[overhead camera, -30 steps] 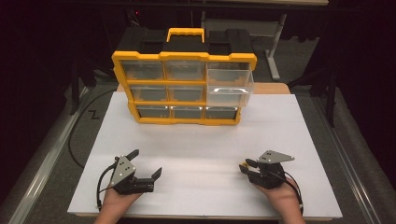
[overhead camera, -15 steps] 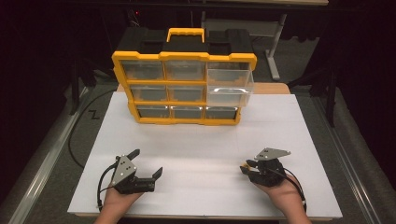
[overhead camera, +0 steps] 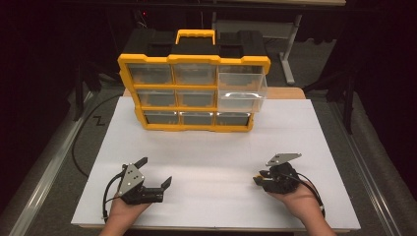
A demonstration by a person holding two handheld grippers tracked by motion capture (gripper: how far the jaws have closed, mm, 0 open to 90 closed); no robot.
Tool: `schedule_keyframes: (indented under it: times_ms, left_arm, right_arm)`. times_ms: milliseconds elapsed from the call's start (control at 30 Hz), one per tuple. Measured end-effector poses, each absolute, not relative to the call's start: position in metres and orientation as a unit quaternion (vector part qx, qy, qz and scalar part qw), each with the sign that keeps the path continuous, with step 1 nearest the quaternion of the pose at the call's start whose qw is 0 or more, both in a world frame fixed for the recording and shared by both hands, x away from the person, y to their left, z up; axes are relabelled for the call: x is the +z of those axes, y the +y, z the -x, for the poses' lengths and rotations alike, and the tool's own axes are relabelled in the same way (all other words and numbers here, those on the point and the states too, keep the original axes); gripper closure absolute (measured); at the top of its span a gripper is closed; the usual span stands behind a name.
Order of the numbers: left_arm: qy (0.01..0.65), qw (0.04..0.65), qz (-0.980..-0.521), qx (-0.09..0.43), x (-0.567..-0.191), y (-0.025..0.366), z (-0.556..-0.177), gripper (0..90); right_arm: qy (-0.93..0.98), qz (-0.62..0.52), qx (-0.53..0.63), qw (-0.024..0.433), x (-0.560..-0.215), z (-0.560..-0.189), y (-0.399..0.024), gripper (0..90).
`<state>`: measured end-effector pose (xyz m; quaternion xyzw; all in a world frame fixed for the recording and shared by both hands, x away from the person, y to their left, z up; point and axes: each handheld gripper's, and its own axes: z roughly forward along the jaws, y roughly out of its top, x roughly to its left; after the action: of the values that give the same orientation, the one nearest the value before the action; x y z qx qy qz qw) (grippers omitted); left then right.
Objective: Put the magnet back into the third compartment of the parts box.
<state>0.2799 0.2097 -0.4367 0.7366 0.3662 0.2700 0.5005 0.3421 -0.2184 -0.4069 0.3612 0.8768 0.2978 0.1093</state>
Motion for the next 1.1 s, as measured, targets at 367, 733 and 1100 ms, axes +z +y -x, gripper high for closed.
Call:
schedule_keyframes:
  times_ms: [367,733,1100]
  left_arm:
    - [0.364,0.5,-0.738,0.27,-0.437,0.209,-0.28,0.1]
    - [0.363,0.502,-0.738,0.269,-0.437,0.209,-0.279,0.1]
    - [0.364,0.505,-0.736,0.266,-0.436,0.21,-0.278,0.1]
  right_arm:
    - [0.892,-0.349,0.274,0.087,-0.402,-0.343,-0.216,65.1]
    - [0.905,-0.335,0.252,0.07,-0.387,-0.346,-0.213,65.1]
    - [0.917,-0.328,0.218,0.063,-0.38,-0.35,-0.209,65.1]
